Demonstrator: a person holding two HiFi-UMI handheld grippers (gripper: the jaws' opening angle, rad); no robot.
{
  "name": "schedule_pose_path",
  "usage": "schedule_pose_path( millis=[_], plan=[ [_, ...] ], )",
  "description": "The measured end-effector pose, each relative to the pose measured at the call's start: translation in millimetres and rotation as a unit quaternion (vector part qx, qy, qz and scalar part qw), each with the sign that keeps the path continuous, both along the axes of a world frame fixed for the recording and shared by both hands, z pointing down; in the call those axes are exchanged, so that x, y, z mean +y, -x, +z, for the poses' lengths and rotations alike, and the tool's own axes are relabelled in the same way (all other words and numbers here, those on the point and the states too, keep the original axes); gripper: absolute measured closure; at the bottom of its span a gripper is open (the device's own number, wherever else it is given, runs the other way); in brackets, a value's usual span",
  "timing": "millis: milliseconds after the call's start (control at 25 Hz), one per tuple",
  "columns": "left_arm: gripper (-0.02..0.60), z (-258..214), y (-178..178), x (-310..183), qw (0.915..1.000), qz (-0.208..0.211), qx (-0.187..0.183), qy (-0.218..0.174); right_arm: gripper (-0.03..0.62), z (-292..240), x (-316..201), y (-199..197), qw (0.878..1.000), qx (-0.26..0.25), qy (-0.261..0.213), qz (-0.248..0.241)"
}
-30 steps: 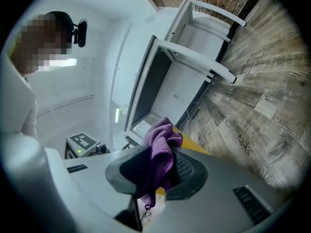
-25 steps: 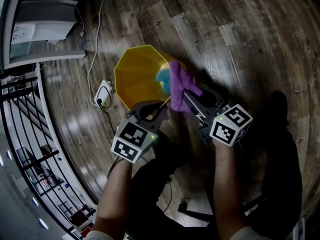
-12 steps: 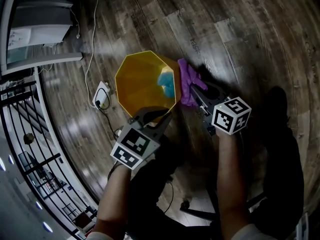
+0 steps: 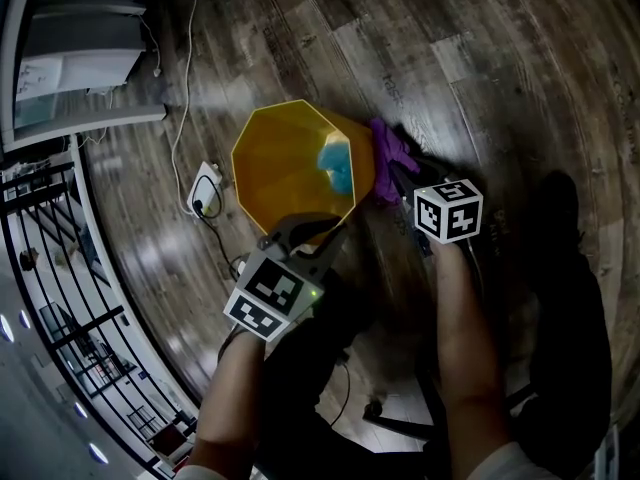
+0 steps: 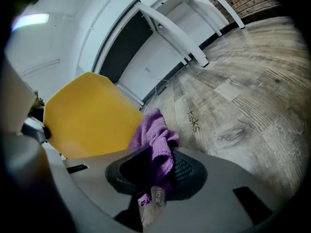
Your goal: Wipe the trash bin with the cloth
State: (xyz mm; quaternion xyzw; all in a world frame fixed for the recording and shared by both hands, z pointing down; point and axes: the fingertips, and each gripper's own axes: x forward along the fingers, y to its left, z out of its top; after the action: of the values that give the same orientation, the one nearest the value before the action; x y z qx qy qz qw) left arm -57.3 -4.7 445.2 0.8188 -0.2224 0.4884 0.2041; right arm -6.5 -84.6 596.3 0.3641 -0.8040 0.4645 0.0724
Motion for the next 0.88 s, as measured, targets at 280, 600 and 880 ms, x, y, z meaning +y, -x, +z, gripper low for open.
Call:
schedule_pose_path(
  millis=[280, 600, 880],
  plan=[
    [0.561, -1, 0, 0, 1.0, 0.002, -0.001, -0.004, 0.505, 36, 2, 3, 0.996, 0.085, 0.025, -0.018],
    [0.561, -1, -1, -1, 1.0, -0.004, -0.001, -0.004, 0.505, 72, 13, 9, 0.987, 0.145, 0.064, -0.038],
    [0.561, 0, -2, -2, 0.9999, -0.011, 0.0, -0.008, 0.505, 87, 30, 8, 0.98, 0.174, 0.072, -0.061]
  ],
)
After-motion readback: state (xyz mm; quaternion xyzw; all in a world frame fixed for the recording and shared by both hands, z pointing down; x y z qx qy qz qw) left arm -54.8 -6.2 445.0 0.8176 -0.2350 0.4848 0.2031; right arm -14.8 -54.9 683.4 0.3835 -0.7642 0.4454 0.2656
